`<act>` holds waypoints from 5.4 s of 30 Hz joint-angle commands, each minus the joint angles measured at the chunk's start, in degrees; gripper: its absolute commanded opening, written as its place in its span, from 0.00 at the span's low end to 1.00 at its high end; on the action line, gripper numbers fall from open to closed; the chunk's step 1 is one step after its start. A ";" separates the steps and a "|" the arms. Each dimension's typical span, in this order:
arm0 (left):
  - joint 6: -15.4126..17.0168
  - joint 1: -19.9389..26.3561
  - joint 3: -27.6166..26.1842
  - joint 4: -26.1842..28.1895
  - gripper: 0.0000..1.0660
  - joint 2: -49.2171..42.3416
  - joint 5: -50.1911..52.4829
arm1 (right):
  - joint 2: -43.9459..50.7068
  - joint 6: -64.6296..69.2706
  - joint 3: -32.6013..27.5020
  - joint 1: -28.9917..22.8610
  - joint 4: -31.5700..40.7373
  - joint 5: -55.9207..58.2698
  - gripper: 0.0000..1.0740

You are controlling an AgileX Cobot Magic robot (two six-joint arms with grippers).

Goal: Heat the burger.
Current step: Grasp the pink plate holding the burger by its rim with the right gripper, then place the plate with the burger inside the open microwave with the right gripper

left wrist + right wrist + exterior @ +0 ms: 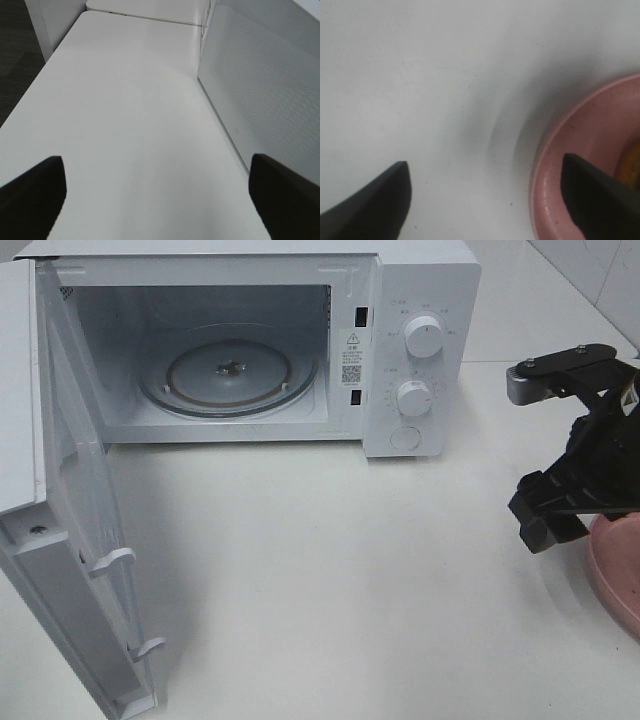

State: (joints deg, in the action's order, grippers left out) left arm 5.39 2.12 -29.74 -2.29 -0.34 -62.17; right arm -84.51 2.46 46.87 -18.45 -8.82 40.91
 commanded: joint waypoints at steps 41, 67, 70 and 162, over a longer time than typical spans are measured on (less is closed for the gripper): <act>-0.06 -0.06 0.11 0.17 0.85 -1.03 0.69 | -11.34 2.06 -6.25 12.95 -1.43 -10.08 0.75; -0.06 -0.06 0.11 0.17 0.85 -1.03 0.69 | -15.18 5.96 -6.25 12.95 -1.32 -11.97 0.38; -0.06 -0.06 0.11 0.17 0.85 -1.03 0.69 | -15.18 6.36 -6.25 12.95 -1.38 -11.97 0.23; -0.06 -0.06 0.11 0.17 0.85 -1.03 0.69 | -6.25 30.54 -6.19 -18.85 -26.64 13.75 0.00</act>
State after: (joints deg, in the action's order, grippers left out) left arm 5.39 2.12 -29.74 -2.29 -0.34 -62.17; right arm -91.10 32.03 40.74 -35.41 -33.06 52.20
